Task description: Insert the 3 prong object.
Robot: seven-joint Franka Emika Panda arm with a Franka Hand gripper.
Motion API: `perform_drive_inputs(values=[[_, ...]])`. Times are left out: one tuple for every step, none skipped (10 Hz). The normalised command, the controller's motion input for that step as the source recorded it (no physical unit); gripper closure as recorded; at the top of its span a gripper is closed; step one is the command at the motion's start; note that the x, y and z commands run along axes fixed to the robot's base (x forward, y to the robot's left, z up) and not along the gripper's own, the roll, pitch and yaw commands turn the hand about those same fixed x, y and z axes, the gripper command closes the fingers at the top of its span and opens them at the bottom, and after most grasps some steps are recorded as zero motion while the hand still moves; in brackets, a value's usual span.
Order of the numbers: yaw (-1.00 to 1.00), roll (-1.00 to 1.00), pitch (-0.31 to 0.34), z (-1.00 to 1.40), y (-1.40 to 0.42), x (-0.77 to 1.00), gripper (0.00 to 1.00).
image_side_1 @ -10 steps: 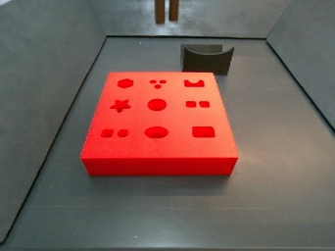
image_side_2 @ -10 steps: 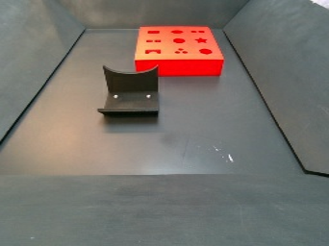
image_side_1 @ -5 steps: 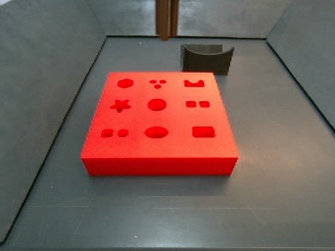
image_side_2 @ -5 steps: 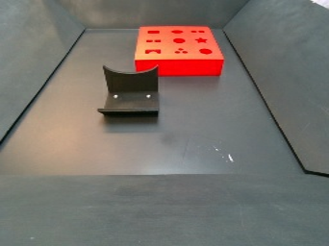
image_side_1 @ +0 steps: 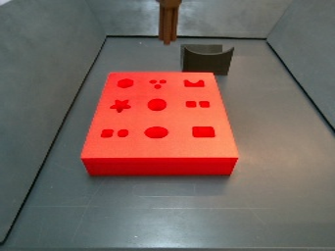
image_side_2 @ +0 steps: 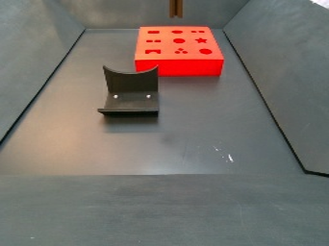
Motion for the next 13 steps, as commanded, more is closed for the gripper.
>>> perform_drive_inputs(values=[[1.00, 0.00, -0.041, -0.51, 0.03, -0.03, 1.00], [0.97, 0.02, -0.009, -0.31, 0.00, 0.00, 1.00], [0.10, -0.01, 0.000, 0.00, 0.01, 0.00, 1.00], [0.00, 0.00, 0.000, -0.04, 0.00, 0.00, 1.00], [-0.29, 0.17, 0.000, -0.32, -0.05, 0.09, 1.00], [-0.59, 0.31, 0.000, -0.41, -0.13, 0.03, 1.00], [-0.53, 0.35, 0.000, -0.39, -0.15, 0.07, 1.00], [-0.25, 0.21, 0.000, -0.23, -0.07, -0.08, 1.00], [-0.11, 0.04, -0.004, -0.24, 0.00, -0.11, 1.00], [-0.06, -0.03, -0.033, -0.38, 0.00, -0.08, 1.00], [0.00, -0.10, -0.047, -0.41, 0.00, 0.00, 1.00], [0.00, -0.15, -0.064, -0.38, 0.00, 0.00, 1.00], [0.00, -0.14, -0.087, -0.38, 0.00, 0.00, 1.00]])
